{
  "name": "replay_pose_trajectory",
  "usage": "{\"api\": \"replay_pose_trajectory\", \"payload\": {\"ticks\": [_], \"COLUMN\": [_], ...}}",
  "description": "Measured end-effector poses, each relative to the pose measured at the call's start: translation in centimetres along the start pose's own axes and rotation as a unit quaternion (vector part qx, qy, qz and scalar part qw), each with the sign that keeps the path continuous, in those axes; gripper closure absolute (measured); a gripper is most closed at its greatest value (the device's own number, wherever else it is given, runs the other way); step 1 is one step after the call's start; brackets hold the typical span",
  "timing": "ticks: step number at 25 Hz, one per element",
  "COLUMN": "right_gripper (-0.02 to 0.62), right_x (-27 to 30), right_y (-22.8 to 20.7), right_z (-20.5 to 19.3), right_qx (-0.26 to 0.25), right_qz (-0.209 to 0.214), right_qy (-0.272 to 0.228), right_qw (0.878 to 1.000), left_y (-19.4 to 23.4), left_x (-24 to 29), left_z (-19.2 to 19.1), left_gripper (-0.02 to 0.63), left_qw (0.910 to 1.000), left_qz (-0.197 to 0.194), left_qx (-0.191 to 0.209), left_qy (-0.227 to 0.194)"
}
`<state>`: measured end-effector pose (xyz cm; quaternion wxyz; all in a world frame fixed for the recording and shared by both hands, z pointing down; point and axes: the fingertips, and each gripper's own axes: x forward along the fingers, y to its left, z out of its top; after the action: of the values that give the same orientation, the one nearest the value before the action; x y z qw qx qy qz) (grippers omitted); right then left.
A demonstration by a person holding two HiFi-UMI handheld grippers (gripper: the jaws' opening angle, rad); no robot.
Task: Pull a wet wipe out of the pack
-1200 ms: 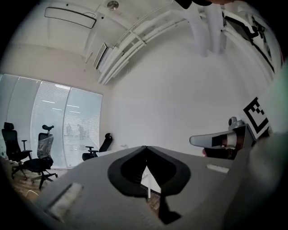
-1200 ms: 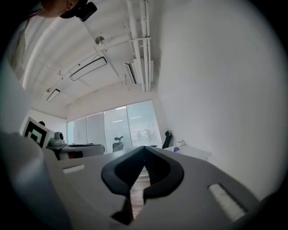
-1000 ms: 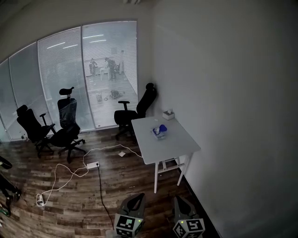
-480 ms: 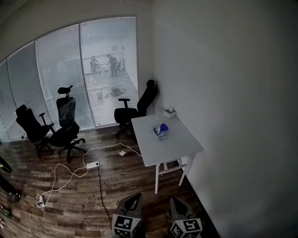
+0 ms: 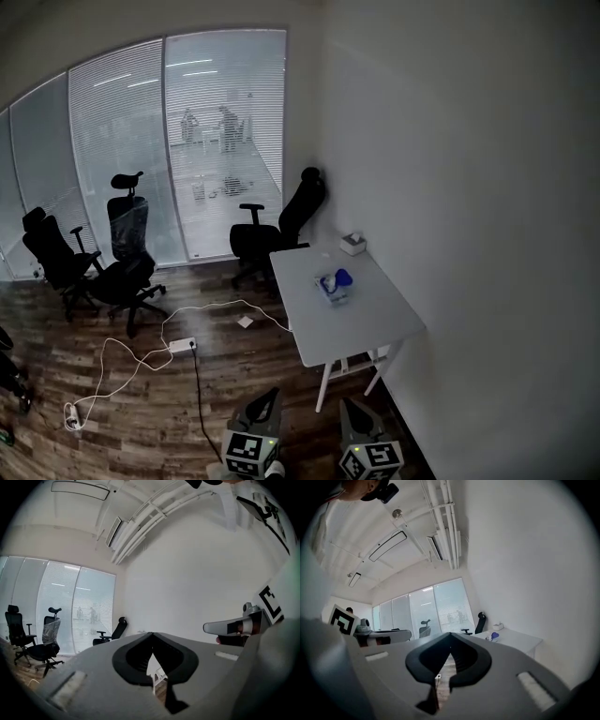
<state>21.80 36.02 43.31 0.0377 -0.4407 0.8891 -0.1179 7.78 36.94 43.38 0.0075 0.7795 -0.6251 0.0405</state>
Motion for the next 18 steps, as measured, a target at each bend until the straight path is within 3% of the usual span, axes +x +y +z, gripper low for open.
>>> {"api": "replay_pose_trajectory", "payload": {"ticks": [10, 18], "right_gripper": [0.591, 0.591], "right_x": [10.2, 18.4], "right_y": [0.4, 0.7], "right_z": [-0.5, -2.6], "right_qx": [0.009, 0.017], "right_qz": [-0.007, -0.011], "right_qy": [0.023, 0.031], "right_qw": [1.000, 0.999], "left_y": [7.6, 14.4], "left_x": [6.0, 9.4], "left_z": [-0.5, -1.1], "left_gripper": [0.601, 0.601], "left_qw": [0.9997, 0.9997], "left_qz": [-0.005, -0.006], "left_qx": [-0.020, -0.011], "left_qy": [0.013, 0.022]}}
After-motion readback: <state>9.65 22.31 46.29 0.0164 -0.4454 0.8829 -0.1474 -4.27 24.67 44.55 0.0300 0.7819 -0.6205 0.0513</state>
